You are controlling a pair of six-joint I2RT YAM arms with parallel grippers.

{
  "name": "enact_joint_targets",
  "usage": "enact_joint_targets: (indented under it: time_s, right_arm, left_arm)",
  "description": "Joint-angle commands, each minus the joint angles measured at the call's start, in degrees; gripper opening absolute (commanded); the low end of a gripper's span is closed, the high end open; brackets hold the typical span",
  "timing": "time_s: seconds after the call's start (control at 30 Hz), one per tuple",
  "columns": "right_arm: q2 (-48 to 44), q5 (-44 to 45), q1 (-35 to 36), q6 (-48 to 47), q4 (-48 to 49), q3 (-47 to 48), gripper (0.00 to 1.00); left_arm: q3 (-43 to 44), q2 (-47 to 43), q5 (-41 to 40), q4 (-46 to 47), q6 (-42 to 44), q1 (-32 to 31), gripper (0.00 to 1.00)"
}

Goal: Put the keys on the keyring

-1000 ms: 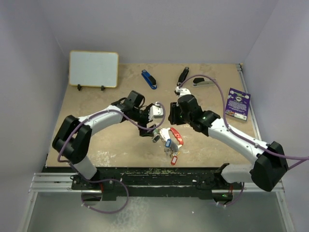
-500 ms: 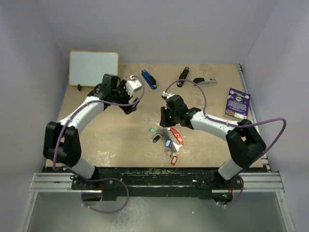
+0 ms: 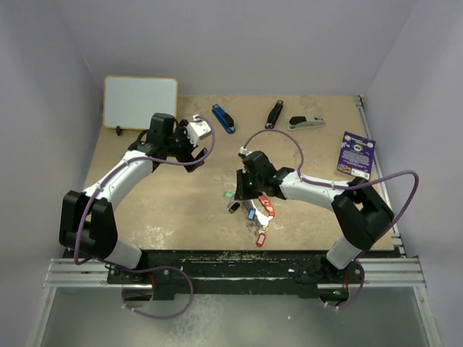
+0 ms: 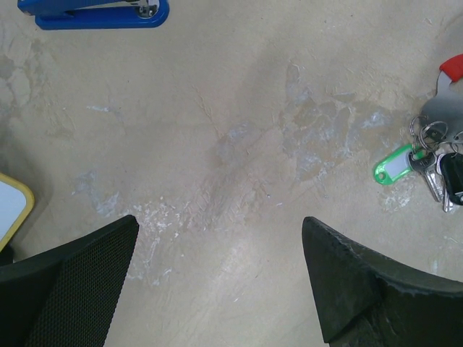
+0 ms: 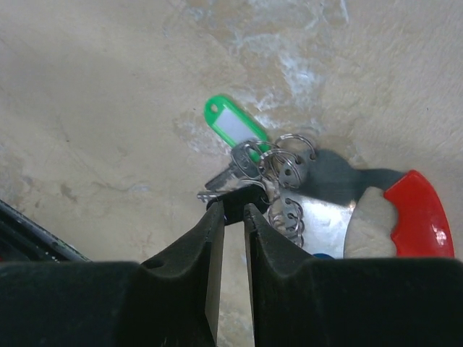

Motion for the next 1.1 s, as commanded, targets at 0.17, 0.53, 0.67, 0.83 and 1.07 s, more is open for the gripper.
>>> enact_joint_targets:
  time_s: [0.17,0.53,0.67,0.83,1.07]
  right_arm:
    - [1.96,1.47,0.03,2.59,-0.11,-0.18,0.23]
    - [2.85,3.27,-0.04,2.72,-2.01,0.52,0.25]
    - [2.95,4.31,0.02,2.87,-2.31,1.35,0.26]
    - [3.01,5.47,0.00,4.12,-1.54,1.98,0.27]
    - [4.90,6.99,-0.03,5.60,0.10,2.10,0.27]
  left_arm:
    - [-1.40,-2.42,-0.21,3.77,-0.53,0.13,0.98]
    - [-2.34,-3.07,-0.22,4.34,-1.05,0.18,0.98]
    - [-2.65,-3.23,-0.03,5.07,-0.91,0.15,0.98]
    - [-2.62,-3.38,-0.12,5.34,-0.82,0.20,0.98]
    - [-3.21,-3.47,-0.10,5.77,-0.88,0.19,0.98]
